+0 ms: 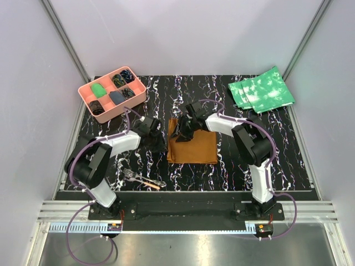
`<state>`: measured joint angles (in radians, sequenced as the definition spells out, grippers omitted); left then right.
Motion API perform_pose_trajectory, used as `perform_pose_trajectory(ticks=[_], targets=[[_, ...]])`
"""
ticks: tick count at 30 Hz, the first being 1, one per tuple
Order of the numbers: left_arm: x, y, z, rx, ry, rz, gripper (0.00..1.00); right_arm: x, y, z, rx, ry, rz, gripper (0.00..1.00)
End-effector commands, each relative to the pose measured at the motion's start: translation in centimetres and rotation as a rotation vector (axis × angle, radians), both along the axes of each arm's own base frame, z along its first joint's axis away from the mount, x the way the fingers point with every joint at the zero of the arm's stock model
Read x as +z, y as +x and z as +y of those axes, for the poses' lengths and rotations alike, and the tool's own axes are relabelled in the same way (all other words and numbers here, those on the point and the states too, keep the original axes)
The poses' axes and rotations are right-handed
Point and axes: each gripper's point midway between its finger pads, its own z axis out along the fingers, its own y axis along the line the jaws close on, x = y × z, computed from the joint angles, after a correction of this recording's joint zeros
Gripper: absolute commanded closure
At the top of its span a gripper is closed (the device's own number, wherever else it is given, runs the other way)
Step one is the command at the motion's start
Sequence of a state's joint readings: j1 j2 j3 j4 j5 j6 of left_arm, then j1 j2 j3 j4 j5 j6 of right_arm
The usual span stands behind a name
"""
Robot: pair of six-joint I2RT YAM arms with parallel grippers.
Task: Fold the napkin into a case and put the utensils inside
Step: Fold the rectangle-folded napkin at the center of the board, then smooth out the square-folded napkin at the center of the board.
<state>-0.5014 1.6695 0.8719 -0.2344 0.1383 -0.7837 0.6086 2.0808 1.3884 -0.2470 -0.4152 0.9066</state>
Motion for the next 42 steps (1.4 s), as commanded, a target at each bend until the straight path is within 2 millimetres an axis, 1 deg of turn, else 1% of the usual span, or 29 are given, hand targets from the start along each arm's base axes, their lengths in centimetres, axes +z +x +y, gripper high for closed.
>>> perform_pose_trajectory(ticks=[1,4,5,7,8,10,11,12,13,14,15,16,17,19,20,22,24,28,31,33,34,35,36,37,38,39,40,41,42], targets=[[2.2,-0.1,3.1,0.058,0.054,-0.061,0.74,4.2,0.5,1.8,0.151,0.112,-0.133,0.48],[4.9,0.8,4.5,0.077,0.034,-0.113,0.71,7.7,-0.1,0.5,0.195,0.161,-0.205,0.38],[5.6,1.2,4.6,0.080,0.028,-0.128,0.70,7.7,-0.3,-0.1,0.199,0.167,-0.202,0.37],[7.2,2.0,3.3,0.033,-0.026,-0.154,0.70,8.4,-0.3,-1.4,0.197,0.177,-0.216,0.37],[7.8,2.3,2.5,0.011,-0.055,-0.159,0.70,7.3,-0.8,-2.2,0.197,0.162,-0.196,0.37],[8.3,2.7,0.3,-0.056,-0.121,-0.142,0.74,6.7,-1.2,-3.6,0.196,0.152,-0.193,0.41],[7.8,2.4,-0.9,-0.092,-0.127,-0.125,0.75,5.5,-1.7,-5.1,0.175,0.141,-0.154,0.43],[8.3,2.6,-1.8,-0.115,-0.131,-0.141,0.76,5.2,-1.9,-5.9,0.166,0.140,-0.147,0.46],[8.2,2.4,-2.4,-0.128,-0.128,-0.137,0.77,5.7,-2.1,-6.7,0.157,0.143,-0.160,0.52],[7.9,1.9,-3.3,-0.149,-0.129,-0.131,0.77,4.5,-3.0,-8.1,0.140,0.127,-0.127,0.55],[7.1,1.6,-3.6,-0.154,-0.123,-0.108,0.78,4.3,-3.4,-8.7,0.141,0.122,-0.130,0.57],[6.6,1.2,-3.8,-0.147,-0.126,-0.090,0.80,4.9,-4.0,-9.4,0.139,0.125,-0.142,0.59],[6.1,0.9,-4.1,-0.150,-0.126,-0.084,0.81,3.5,-5.4,-10.5,0.128,0.111,-0.102,0.64],[4.2,0.0,-3.4,-0.138,-0.098,-0.044,0.82,3.6,-6.1,-12.2,0.093,0.116,-0.095,0.69],[3.8,-0.2,-3.1,-0.135,-0.089,-0.041,0.82,2.5,-7.4,-13.2,0.080,0.109,-0.060,0.71],[2.2,-1.0,-2.5,-0.135,-0.068,-0.014,0.82,2.1,-8.0,-14.5,0.047,0.083,-0.064,0.71],[0.5,-1.6,-2.0,-0.135,-0.038,0.024,0.83,0.1,-9.1,-16.0,0.014,0.030,-0.035,0.71],[-0.7,-1.8,-1.1,-0.131,0.014,0.031,0.84,-1.9,-9.9,-18.3,-0.055,-0.029,0.005,0.71],[1.3,-0.6,-1.3,-0.142,0.010,-0.018,0.82,-1.9,-9.7,-18.7,-0.054,-0.061,-0.003,0.70],[4.4,1.4,-2.1,-0.142,-0.036,-0.086,0.79,-1.1,-9.0,-18.7,-0.042,-0.063,-0.028,0.69],[5.4,2.0,-2.5,-0.146,-0.049,-0.103,0.78,-0.7,-8.9,-18.7,-0.037,-0.065,-0.032,0.69],[5.7,2.7,-2.4,-0.137,-0.054,-0.099,0.77,0.3,-7.8,-18.5,-0.039,-0.058,-0.066,0.69],[7.2,4.0,-3.1,-0.135,-0.087,-0.126,0.76,0.8,-7.2,-18.4,-0.043,-0.054,-0.083,0.68],[7.6,4.9,-3.0,-0.121,-0.099,-0.128,0.76,1.2,-6.4,-18.2,-0.046,-0.051,-0.096,0.67],[6.8,5.5,-3.2,-0.117,-0.109,-0.104,0.76,2.6,-4.7,-17.9,-0.051,-0.036,-0.136,0.66],[7.6,6.6,-3.9,-0.121,-0.139,-0.115,0.76,3.1,-3.7,-17.9,-0.054,-0.033,-0.153,0.64],[7.4,7.5,-3.6,-0.104,-0.137,-0.111,0.77,2.7,-2.8,-17.9,-0.060,-0.037,-0.145,0.61],[6.0,8.2,-3.6,-0.096,-0.131,-0.083,0.77,3.9,-0.7,-17.7,-0.070,-0.029,-0.184,0.60],[6.4,9.3,-3.9,-0.096,-0.142,-0.097,0.78,4.1,0.3,-17.7,-0.074,-0.026,-0.190,0.59]])
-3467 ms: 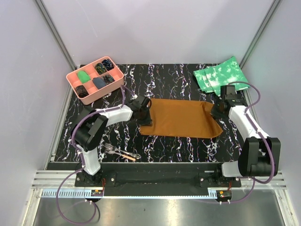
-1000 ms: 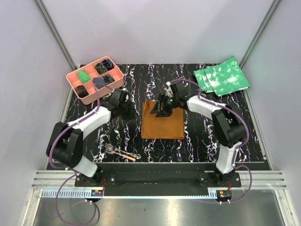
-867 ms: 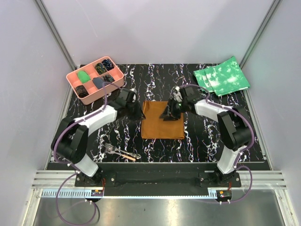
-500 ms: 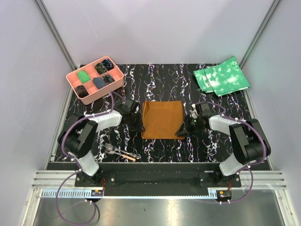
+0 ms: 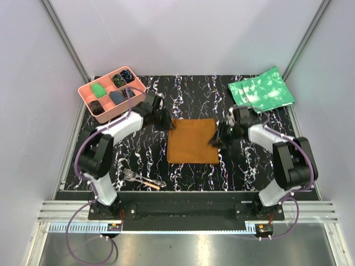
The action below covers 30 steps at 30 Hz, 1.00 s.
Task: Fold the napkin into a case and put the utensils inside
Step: Smooth out the square-folded napkin at the center of the board.
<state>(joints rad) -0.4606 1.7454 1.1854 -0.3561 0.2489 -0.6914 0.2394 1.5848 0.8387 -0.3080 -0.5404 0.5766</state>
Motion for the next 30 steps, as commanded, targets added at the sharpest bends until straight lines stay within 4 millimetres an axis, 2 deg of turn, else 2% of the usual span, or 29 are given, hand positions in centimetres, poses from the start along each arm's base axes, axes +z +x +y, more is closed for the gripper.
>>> perform_pose_trajectory(ticks=[1,2,3,4,5,6,7,8,9,11,12,16,17,20,21,22,25,27,28,29,30], targets=[[-0.8,4.1,-0.6,0.008,-0.044,0.012,0.78,1.6,7.0,0.3,-0.014,0.000,-0.112,0.59],[-2.3,4.6,-0.5,0.015,-0.030,0.038,0.79,2.8,9.0,0.7,-0.013,0.015,-0.147,0.59],[-1.9,5.6,-0.7,0.014,-0.041,0.024,0.79,2.9,10.1,0.7,-0.018,0.025,-0.153,0.59],[-2.3,6.2,-0.3,0.026,-0.037,0.027,0.79,1.5,10.9,0.8,-0.018,0.027,-0.124,0.59],[-2.9,7.0,-0.2,0.035,-0.026,0.027,0.79,2.6,12.6,1.0,-0.017,0.051,-0.153,0.61],[-3.2,7.4,-0.1,0.037,-0.027,0.031,0.80,1.3,13.5,0.7,-0.026,0.053,-0.131,0.62],[-4.1,7.9,0.3,0.048,-0.021,0.042,0.80,1.9,15.0,0.6,-0.031,0.061,-0.158,0.63],[-4.1,8.5,0.5,0.057,-0.020,0.038,0.80,1.8,15.7,0.3,-0.040,0.063,-0.157,0.64],[-4.4,8.8,0.7,0.069,-0.026,0.048,0.80,0.4,16.2,0.1,-0.044,0.064,-0.132,0.66],[-5.2,9.7,1.7,0.097,-0.022,0.054,0.80,0.4,17.6,-0.6,-0.051,0.096,-0.133,0.68],[-5.5,10.0,2.3,0.110,-0.016,0.059,0.80,-0.8,17.9,-1.0,-0.058,0.098,-0.114,0.69],[-7.1,10.2,2.9,0.130,-0.014,0.095,0.80,-2.4,19.3,-2.0,-0.048,0.104,-0.122,0.69],[-7.3,10.2,3.0,0.135,-0.011,0.098,0.80,-3.5,19.4,-2.2,-0.049,0.107,-0.106,0.69],[-6.7,9.9,2.9,0.117,-0.008,0.079,0.80,-4.3,20.0,-2.3,-0.030,0.109,-0.112,0.69],[-5.3,10.3,2.8,0.116,-0.020,0.042,0.79,-4.1,20.3,-2.3,-0.024,0.111,-0.122,0.69],[-4.8,10.2,2.7,0.108,-0.029,0.033,0.78,-4.1,20.4,-2.2,-0.022,0.112,-0.126,0.70],[-1.6,10.6,2.3,0.088,-0.062,-0.031,0.75,-2.8,20.4,-2.4,-0.023,0.103,-0.154,0.69],[0.4,11.2,1.9,0.089,-0.089,-0.077,0.72,-1.0,20.4,-2.4,-0.022,0.104,-0.186,0.67],[1.1,11.3,1.6,0.079,-0.111,-0.089,0.71,-0.4,20.3,-2.4,-0.022,0.108,-0.193,0.65],[1.6,11.6,1.4,0.087,-0.126,-0.094,0.71,1.0,20.3,-2.3,-0.020,0.114,-0.219,0.64],[1.9,12.0,1.2,0.085,-0.139,-0.106,0.71,1.4,20.0,-2.2,-0.022,0.121,-0.216,0.64]])
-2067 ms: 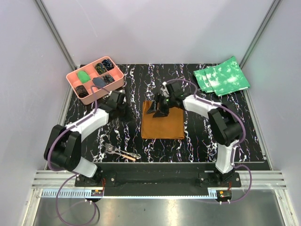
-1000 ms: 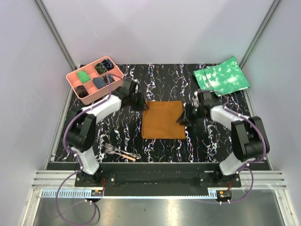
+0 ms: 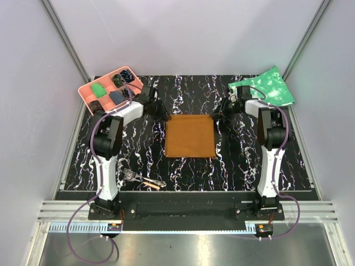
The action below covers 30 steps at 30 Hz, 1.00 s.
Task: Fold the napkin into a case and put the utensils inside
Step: Smooth out the square-folded napkin at the center of the board.
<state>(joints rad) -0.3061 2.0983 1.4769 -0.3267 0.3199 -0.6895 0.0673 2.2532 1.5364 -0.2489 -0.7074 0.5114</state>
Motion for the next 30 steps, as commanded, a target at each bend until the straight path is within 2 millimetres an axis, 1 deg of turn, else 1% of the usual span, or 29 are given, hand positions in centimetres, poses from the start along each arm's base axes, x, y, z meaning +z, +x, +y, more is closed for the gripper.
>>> perform_pose_trajectory(ticks=[1,2,3,5,8,9,10,11,13,14,15,16,17,18,19,20,21,22,23,25,27,28,29,30], targets=[[6.6,2.3,-1.4,-0.019,-0.100,-0.159,0.71,5.1,0.2,-0.2,0.005,-0.009,-0.118,0.63],[6.4,2.5,-1.4,-0.014,-0.099,-0.155,0.71,6.2,0.1,-0.2,0.004,-0.004,-0.134,0.63],[5.8,2.7,-1.5,-0.010,-0.097,-0.142,0.72,6.4,-0.2,-0.1,0.006,0.008,-0.129,0.62],[5.3,2.8,-1.7,-0.008,-0.114,-0.124,0.73,7.1,-0.4,0.1,0.009,0.018,-0.136,0.62],[3.7,2.9,-2.0,-0.005,-0.118,-0.096,0.73,6.7,-0.6,0.5,0.016,0.033,-0.126,0.62],[3.6,3.1,-1.8,-0.001,-0.114,-0.096,0.74,6.6,-0.6,0.6,0.020,0.046,-0.119,0.62],[3.3,3.2,-1.7,0.001,-0.105,-0.095,0.74,6.4,-0.5,0.6,0.020,0.052,-0.115,0.63],[2.7,3.4,-1.5,0.007,-0.102,-0.086,0.74,5.7,-0.3,0.7,0.019,0.054,-0.106,0.63],[2.7,4.1,-1.4,0.008,-0.102,-0.094,0.74,5.2,0.3,0.8,0.016,0.058,-0.105,0.65],[2.1,4.2,-1.3,0.008,-0.093,-0.080,0.75,4.2,0.5,0.8,0.013,0.059,-0.089,0.66],[2.4,4.6,-1.3,0.007,-0.088,-0.091,0.75,4.2,1.1,0.8,0.008,0.060,-0.096,0.66],[2.1,4.8,-1.2,0.005,-0.079,-0.091,0.75,3.3,1.3,0.9,0.008,0.060,-0.080,0.67],[1.6,4.9,-1.1,0.007,-0.075,-0.081,0.75,3.4,1.9,0.8,0.006,0.059,-0.092,0.67],[1.4,5.1,-0.8,0.016,-0.065,-0.080,0.75,3.1,2.3,0.7,-0.001,0.049,-0.094,0.67],[1.2,5.4,-0.4,0.023,-0.062,-0.079,0.75,2.3,2.5,0.6,-0.003,0.041,-0.087,0.67],[0.3,5.4,-0.2,0.027,-0.051,-0.064,0.75,2.4,3.1,0.6,-0.005,0.035,-0.100,0.67],[0.3,5.7,0.1,0.032,-0.047,-0.064,0.75,2.2,3.4,0.6,-0.004,0.036,-0.100,0.67],[-0.1,5.7,0.4,0.034,-0.043,-0.058,0.75,1.4,3.4,0.6,-0.003,0.036,-0.079,0.67],[-0.7,5.7,0.6,0.035,-0.036,-0.047,0.75,1.8,4.0,0.8,0.002,0.038,-0.094,0.68],[-1.3,5.6,0.8,0.027,-0.012,-0.039,0.75,1.3,4.2,0.8,0.003,0.037,-0.083,0.68],[-2.0,5.4,1.1,0.023,0.006,-0.026,0.75,2.0,4.9,0.5,0.000,0.018,-0.107,0.68],[-2.4,5.2,1.2,0.023,0.016,-0.019,0.75,2.4,4.7,0.4,0.000,0.004,-0.098,0.67],[-2.5,5.1,1.3,0.023,0.021,-0.018,0.74,3.2,5.3,0.1,-0.005,-0.028,-0.125,0.66],[-2.5,5.0,1.4,0.013,0.029,-0.021,0.74,3.9,5.4,-0.2,-0.010,-0.045,-0.135,0.66]])
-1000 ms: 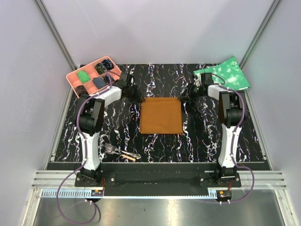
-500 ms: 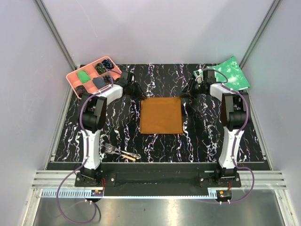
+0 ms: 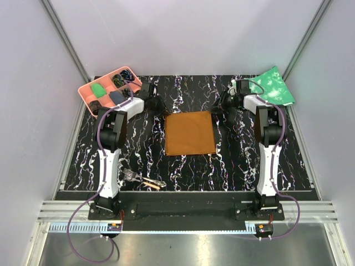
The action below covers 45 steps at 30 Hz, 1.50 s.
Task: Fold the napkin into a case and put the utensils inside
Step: Smooth out the square-folded napkin at the center of the board, then rotate the square-folded napkin at the center of the board.
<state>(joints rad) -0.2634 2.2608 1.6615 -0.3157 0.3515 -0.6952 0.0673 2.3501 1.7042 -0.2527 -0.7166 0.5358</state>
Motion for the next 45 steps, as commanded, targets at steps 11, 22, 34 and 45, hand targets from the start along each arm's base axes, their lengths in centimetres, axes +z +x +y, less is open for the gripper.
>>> perform_pose_trajectory(ticks=[11,22,34,45], targets=[[12.9,-2.5,2.6,0.042,0.060,-0.194,0.50,10.6,-8.1,1.4,-0.027,-0.329,-0.100,0.46],[19.8,-13.7,7.2,0.120,0.092,-0.348,0.53,6.9,-12.1,12.3,0.024,-0.509,-0.140,0.64],[16.6,-18.3,8.3,0.081,0.121,-0.307,0.78,0.8,-13.5,16.9,0.132,-0.568,-0.071,1.00],[11.5,-13.2,1.7,-0.042,0.107,-0.221,0.93,1.6,-16.2,15.5,0.193,-0.581,-0.088,1.00]])
